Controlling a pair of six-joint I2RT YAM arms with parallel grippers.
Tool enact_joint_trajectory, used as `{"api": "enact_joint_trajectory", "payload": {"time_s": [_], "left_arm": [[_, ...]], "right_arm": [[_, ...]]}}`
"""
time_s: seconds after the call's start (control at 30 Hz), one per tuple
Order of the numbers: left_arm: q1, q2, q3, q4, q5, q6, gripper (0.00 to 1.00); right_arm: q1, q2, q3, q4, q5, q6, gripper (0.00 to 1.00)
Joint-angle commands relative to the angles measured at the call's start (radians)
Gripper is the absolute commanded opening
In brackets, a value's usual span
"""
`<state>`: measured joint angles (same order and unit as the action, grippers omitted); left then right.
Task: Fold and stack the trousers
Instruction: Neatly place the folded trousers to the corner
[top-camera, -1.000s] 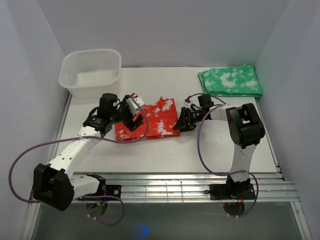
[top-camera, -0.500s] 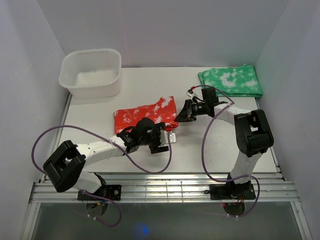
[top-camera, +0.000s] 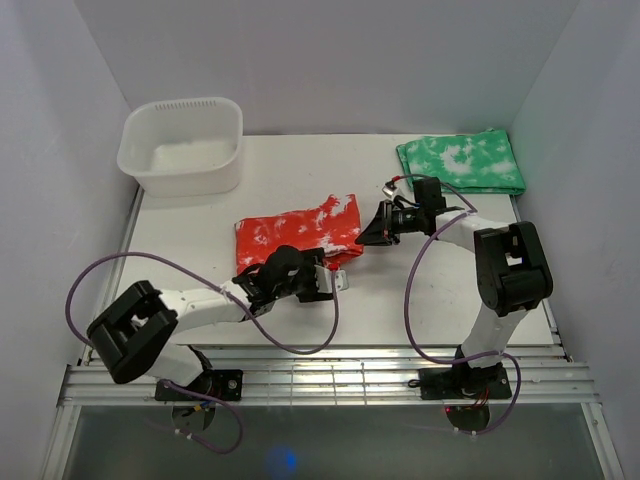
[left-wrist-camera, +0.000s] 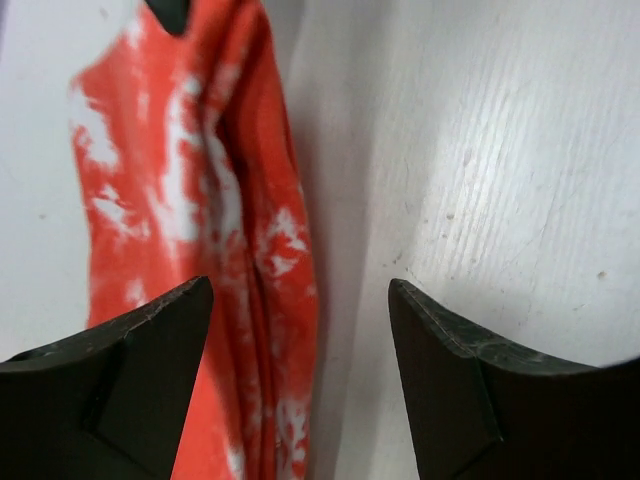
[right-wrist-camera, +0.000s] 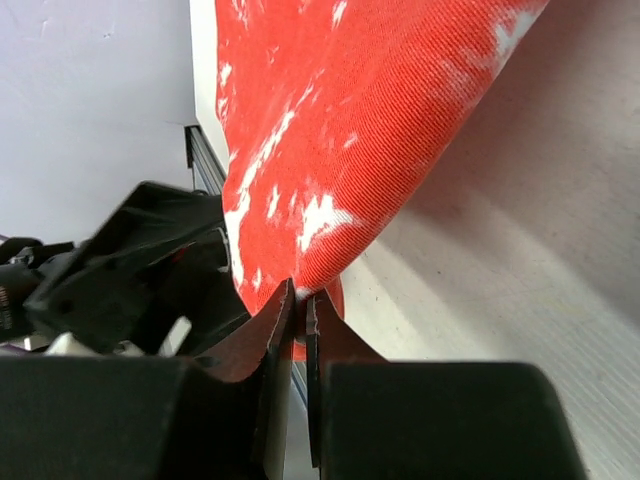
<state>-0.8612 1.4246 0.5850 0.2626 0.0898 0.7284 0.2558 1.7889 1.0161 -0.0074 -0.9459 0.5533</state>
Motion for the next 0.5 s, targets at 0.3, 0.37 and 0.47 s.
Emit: {"api": "enact_joint_trajectory", "payload": {"time_s": [0.3, 0.37, 0.47], "left_arm": [[0.031, -0.127, 0.049, -0.003, 0.076, -0.155, 0.93], [0.031, -0.069, 0.056, -0.005, 0.105, -0.162, 0.93], [0.031, 0.015, 0.053, 0.03, 0.102, -0.153, 0.93]], "right_arm": [[-0.018, -0.014, -0.001, 0.009, -0.05, -0.003, 0.08], [-0.02, -0.023, 0.001, 0.009, -0.059, -0.001, 0.08], [-0.02, -0.028, 0.016, -0.025, -0.076, -0.006, 0.08]]}}
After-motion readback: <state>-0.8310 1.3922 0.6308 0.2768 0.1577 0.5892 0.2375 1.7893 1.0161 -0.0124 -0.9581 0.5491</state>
